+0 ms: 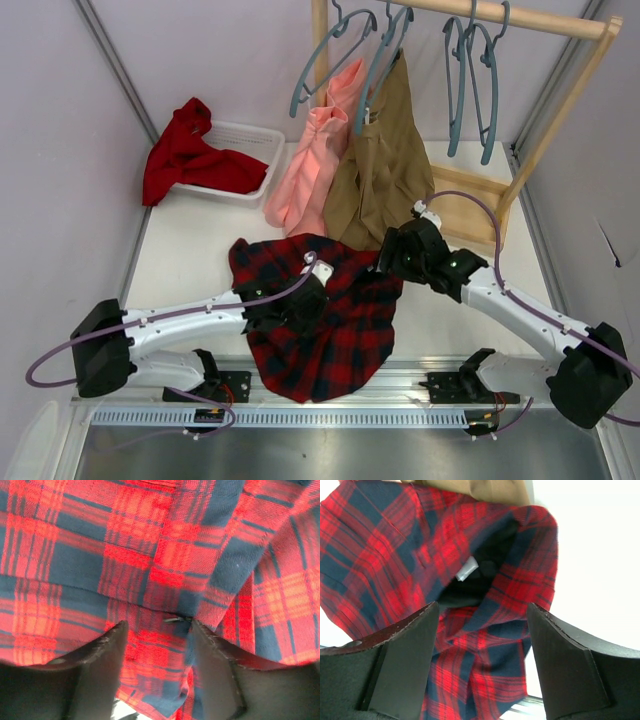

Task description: Place the skirt on the hanger

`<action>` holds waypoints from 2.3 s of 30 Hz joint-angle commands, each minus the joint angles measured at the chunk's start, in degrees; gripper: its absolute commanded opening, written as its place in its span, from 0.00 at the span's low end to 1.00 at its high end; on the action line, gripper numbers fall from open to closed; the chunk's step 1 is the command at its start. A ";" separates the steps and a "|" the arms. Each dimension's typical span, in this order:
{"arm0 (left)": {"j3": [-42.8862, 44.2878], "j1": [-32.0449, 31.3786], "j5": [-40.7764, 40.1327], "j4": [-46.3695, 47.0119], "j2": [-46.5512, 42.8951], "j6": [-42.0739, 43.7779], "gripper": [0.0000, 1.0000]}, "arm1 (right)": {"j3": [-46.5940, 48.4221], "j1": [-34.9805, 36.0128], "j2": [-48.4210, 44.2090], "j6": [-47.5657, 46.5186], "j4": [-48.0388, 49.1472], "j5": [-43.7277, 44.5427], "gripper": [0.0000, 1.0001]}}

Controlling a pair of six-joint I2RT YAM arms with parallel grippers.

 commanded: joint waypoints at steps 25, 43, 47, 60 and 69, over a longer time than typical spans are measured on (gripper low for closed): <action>4.62 -0.35 -12.84 0.11 1.40 -1.63 0.08 | -2.37 0.12 1.41 1.09 3.99 0.16 0.76; 2.16 -0.35 -12.46 3.09 9.21 0.05 0.65 | -3.33 -0.40 -0.69 1.62 3.02 1.03 0.78; 2.07 -0.26 -13.52 4.33 9.30 -1.35 0.61 | -3.69 -0.58 -1.13 1.62 2.59 1.38 0.78; -2.84 3.61 -14.93 9.25 7.99 -4.70 0.50 | -3.69 -0.58 -0.17 1.97 3.81 0.68 0.78; -3.03 4.66 -16.07 10.66 5.35 -4.96 0.00 | -3.69 -0.58 1.94 1.88 5.57 0.59 0.77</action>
